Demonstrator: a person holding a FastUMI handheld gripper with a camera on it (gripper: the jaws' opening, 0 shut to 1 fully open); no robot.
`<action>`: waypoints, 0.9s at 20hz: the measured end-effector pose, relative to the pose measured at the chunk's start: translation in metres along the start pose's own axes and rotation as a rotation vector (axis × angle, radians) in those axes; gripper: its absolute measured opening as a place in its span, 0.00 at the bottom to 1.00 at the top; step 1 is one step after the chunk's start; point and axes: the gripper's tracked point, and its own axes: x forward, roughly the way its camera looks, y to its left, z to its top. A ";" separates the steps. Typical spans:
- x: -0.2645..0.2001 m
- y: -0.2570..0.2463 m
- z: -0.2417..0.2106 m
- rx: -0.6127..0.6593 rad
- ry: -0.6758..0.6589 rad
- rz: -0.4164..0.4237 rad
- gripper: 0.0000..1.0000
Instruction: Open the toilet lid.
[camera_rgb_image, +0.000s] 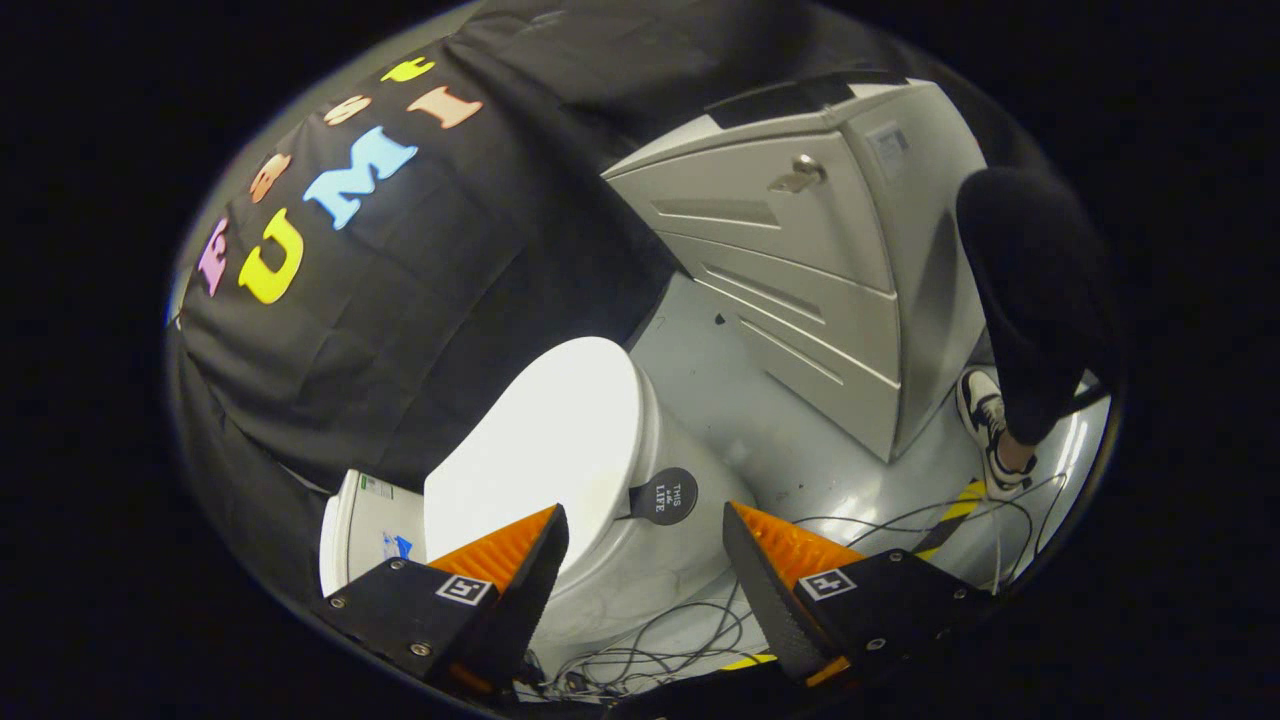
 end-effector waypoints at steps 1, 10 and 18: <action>0.003 0.000 -0.003 0.027 0.005 -0.008 0.95; 0.048 -0.002 -0.008 0.186 0.023 0.022 0.88; 0.069 -0.008 -0.001 0.350 -0.007 0.083 0.56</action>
